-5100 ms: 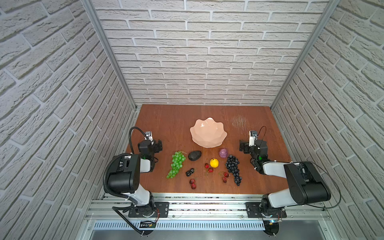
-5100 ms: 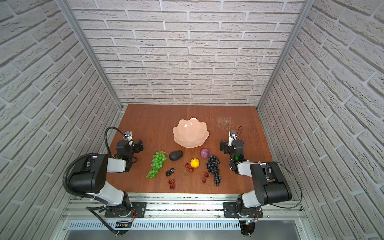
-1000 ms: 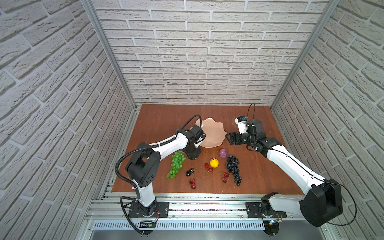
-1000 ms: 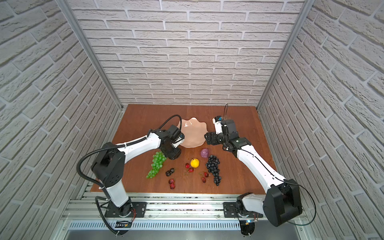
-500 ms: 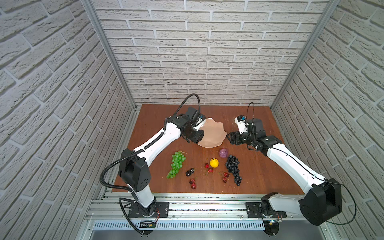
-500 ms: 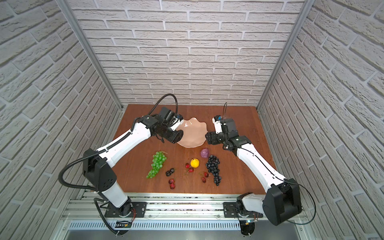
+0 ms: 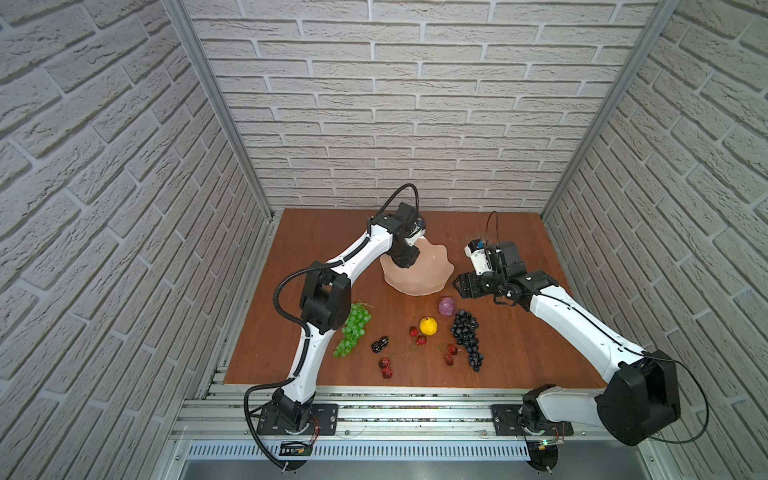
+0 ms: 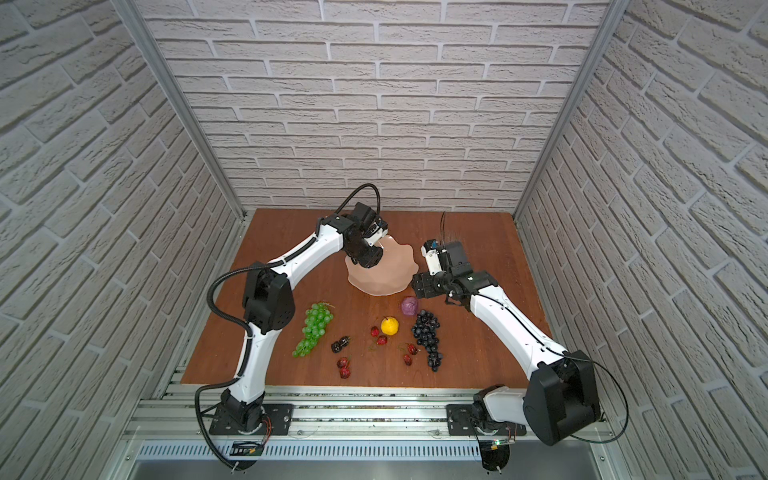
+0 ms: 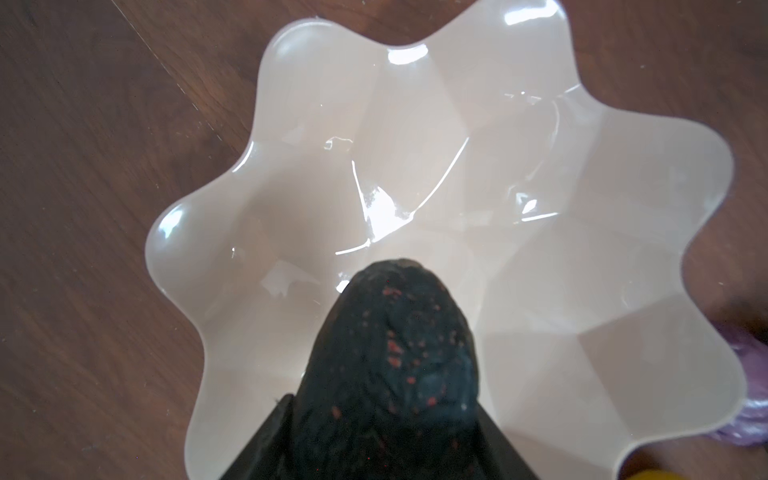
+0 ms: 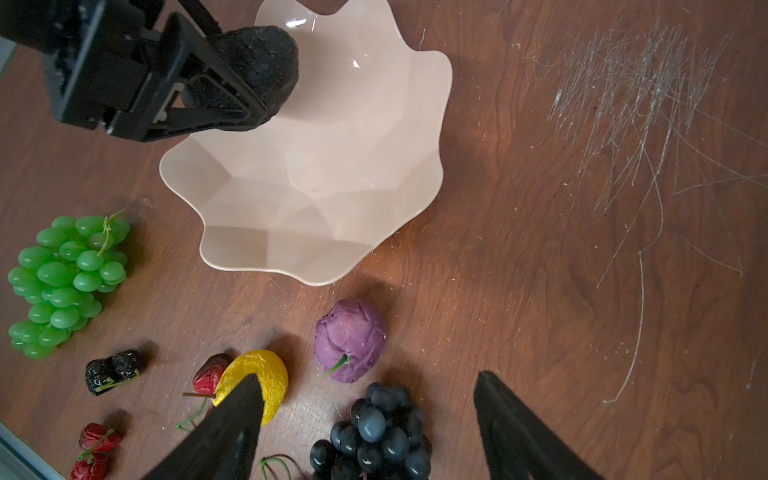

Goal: Place and organize the fake fruits in the fruit bowl
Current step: 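Lift the avocado with the left gripper and lower it into the pink bowl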

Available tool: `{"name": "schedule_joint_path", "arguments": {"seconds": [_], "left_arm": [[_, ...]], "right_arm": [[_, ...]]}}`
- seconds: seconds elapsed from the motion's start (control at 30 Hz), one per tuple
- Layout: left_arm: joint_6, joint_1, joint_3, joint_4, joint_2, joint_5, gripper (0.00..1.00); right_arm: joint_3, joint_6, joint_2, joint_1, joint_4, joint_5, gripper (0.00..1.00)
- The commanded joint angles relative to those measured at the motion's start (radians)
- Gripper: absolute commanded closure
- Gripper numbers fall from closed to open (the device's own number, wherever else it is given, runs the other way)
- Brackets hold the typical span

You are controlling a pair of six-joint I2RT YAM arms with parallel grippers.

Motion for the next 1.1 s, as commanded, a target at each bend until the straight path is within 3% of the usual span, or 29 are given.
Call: {"name": "schedule_joint_path", "arguments": {"seconds": [0.0,0.37,0.6,0.87,1.07], "left_arm": [[0.021,0.013,0.049,0.006,0.034,-0.032,0.67],[0.011,0.009,0.054,0.06,0.1,-0.068,0.63],[0.011,0.003,0.048,0.089,0.114,-0.068,0.51],[0.01,-0.001,0.049,0.102,0.135,-0.068,0.49],[0.012,-0.011,0.039,0.118,0.122,-0.068,0.3]], "right_arm": [[-0.019,-0.014,-0.017,0.015,0.01,0.017,0.18],[-0.022,-0.034,0.046,0.055,0.03,0.057,0.18],[-0.012,-0.038,0.081,0.068,0.034,0.048,0.18],[-0.004,-0.048,0.093,0.077,0.024,0.054,0.18],[-0.002,-0.046,0.109,0.088,0.027,0.044,0.18]]}}
